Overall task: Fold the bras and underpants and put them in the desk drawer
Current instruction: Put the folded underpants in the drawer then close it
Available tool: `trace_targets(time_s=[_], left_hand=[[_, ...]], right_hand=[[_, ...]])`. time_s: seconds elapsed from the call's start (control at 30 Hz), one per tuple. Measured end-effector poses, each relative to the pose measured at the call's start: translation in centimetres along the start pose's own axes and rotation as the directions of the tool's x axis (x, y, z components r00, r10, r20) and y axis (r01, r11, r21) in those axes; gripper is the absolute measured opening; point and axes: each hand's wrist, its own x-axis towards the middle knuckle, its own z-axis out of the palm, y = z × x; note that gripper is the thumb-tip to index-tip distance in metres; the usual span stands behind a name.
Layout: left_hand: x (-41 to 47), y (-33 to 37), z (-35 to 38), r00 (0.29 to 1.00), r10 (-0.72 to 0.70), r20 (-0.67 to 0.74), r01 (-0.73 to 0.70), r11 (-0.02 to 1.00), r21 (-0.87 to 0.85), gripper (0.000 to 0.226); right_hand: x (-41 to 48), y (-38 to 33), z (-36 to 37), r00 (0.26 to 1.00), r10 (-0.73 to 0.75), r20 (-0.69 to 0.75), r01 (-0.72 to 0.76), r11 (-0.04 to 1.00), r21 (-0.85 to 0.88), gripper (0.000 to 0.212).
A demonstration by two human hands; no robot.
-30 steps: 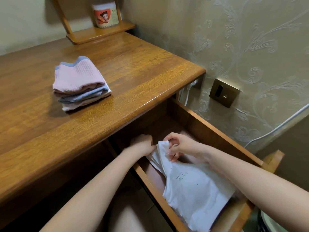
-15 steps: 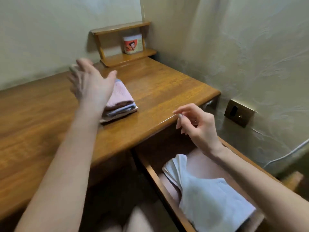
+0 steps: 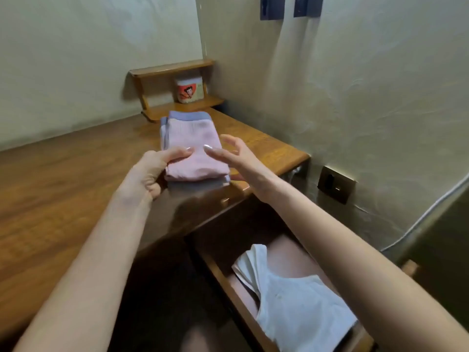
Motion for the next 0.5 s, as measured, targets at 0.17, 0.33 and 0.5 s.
trace_targets(time_s=[0.17,0.33,0.5], left_hand=[[-5.0,-5.6,8.4,0.952,0.088,0.292,-0.035,0.983,-0.181,0.042],[-4.1,-15.0,11.8,0.922,-0.221,0.319,0.105,0.934,0.343,0.046],[-4.7,-21.6,10.9,0.801,-0.349,0.486,-0.488,0.09,0.868,0.063]], right_hand=[[-4.6,0.8,-7.8,0.996,-0.047,0.071,0.044,0.998,0.038,0.028],[-7.0,7.6,-14.3,0.97,0.219,-0.108,-0.241,0.932,-0.27,0.032],[-5.5,15.7,-13.7,0.936,0.287,-0.203,-0.35,0.819,-0.454,0.054]])
